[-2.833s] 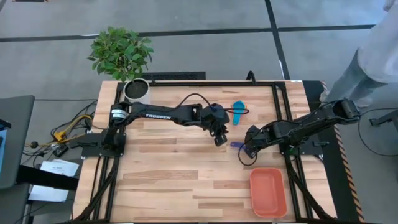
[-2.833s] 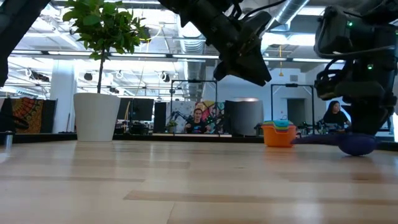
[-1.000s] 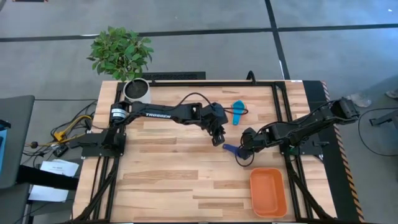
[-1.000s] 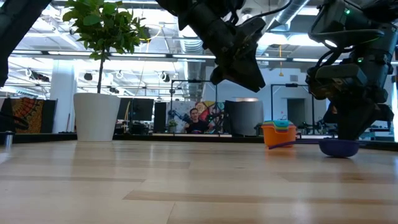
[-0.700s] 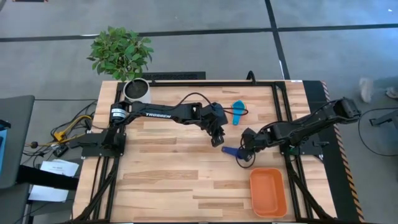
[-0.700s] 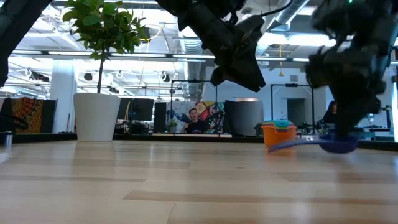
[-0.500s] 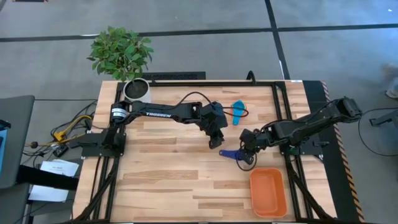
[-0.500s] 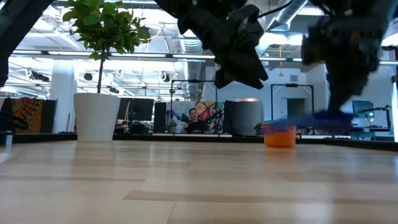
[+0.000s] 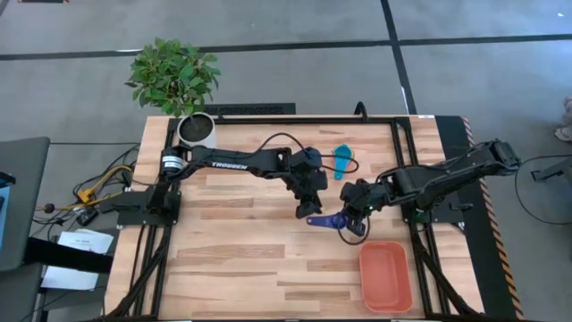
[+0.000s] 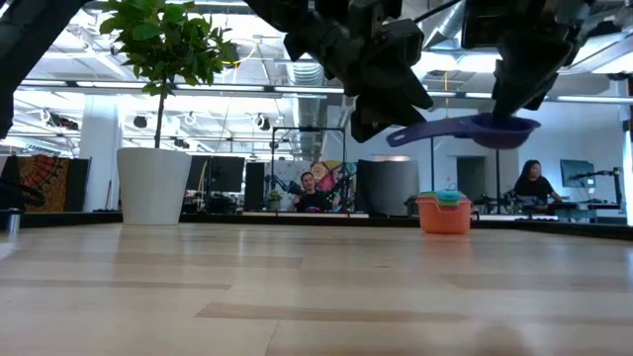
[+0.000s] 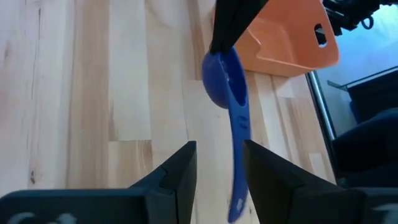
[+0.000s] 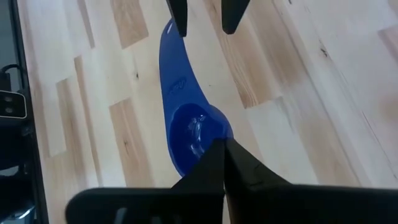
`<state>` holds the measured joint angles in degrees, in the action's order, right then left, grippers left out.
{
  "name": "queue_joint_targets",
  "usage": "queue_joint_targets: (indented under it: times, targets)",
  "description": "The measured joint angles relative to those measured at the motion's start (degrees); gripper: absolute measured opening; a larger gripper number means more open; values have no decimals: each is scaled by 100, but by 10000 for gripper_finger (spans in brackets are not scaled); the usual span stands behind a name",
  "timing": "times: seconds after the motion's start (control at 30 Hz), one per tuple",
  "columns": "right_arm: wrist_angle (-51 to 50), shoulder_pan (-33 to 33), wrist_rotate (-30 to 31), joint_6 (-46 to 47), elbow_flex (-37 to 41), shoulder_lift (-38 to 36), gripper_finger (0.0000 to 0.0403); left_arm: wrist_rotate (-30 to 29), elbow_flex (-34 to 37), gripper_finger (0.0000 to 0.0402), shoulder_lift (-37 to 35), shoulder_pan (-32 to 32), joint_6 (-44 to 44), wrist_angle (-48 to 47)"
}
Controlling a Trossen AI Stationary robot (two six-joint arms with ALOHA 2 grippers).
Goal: Nest measuring cups in basket
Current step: Stack the blue measuring cup on top of the light blue measuring cup
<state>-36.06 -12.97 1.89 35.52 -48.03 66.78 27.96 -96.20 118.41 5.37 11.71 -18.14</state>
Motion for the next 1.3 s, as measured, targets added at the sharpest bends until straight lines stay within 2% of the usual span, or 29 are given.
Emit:
queue_joint_targets:
  times: [0.13,0.37,0.6,0.73,0.97,1.3]
  targets:
    - [-5,0,0,-2,-2,0,19,18,0,116,0,-51,4,-26]
    - [16,0,0,-2,-2,0,8,28,4,116,83,-128,190,-111]
    - [146,0,0,-4,-2,0,14,-168,4,115,83,-212,143,-144]
    - [211,0,1,-11,-2,0,11,-166,2,92,81,-208,150,-150]
    - [224,0,2,-24,-2,0,12,-124,2,11,81,-227,85,-131]
    - [190,-4,225,-19,-4,-123,14,-87,2,1,81,-227,-130,-35]
